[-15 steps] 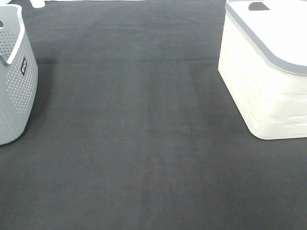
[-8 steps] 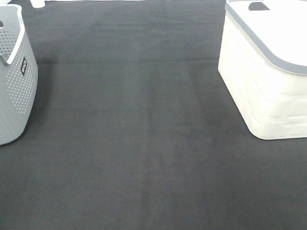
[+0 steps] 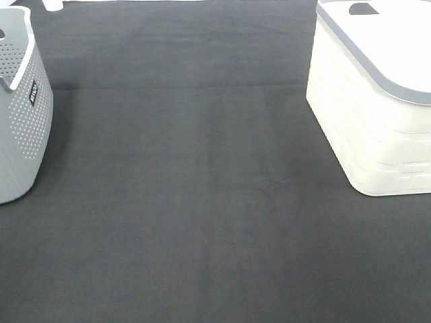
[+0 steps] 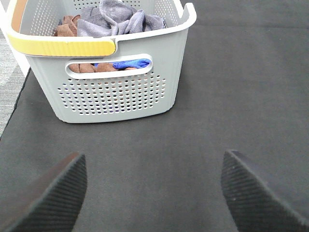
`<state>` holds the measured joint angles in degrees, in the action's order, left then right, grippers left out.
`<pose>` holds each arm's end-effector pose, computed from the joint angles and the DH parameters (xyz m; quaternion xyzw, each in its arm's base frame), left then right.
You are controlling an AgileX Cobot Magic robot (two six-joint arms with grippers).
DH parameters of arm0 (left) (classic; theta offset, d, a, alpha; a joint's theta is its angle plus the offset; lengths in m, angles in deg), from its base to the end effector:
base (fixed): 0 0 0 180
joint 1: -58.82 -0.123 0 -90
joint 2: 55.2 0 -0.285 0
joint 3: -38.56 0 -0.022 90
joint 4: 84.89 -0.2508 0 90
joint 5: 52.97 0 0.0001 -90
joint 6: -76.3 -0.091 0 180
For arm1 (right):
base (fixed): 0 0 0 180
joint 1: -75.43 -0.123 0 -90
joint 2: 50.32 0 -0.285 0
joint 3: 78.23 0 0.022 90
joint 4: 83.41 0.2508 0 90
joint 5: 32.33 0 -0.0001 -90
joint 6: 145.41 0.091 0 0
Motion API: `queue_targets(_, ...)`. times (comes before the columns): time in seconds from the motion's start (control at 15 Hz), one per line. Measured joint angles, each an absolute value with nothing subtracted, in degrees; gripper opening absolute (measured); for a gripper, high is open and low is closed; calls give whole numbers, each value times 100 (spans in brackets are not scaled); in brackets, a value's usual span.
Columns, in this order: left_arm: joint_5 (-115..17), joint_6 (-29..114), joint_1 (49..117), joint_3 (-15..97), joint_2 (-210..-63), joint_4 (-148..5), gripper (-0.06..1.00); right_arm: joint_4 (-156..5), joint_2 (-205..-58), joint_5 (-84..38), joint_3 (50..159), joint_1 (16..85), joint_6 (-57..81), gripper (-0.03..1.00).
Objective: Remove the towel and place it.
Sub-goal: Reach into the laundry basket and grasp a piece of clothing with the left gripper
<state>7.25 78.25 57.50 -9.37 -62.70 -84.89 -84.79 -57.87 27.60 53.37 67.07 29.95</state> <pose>-0.0065 -0.0002 0.2811 -0.0242 0.8461 -0.0029 0.5325 -0.0049 -0.0026 0.2793 -0.0955 0.8420 0.0052 0.5309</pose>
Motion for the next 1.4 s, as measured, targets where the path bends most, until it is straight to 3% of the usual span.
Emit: queue_targets(1.4,725,7785,5750,-817,-6270,-8489,72,-8387,-5787,2760,5337,6707,3321,69)
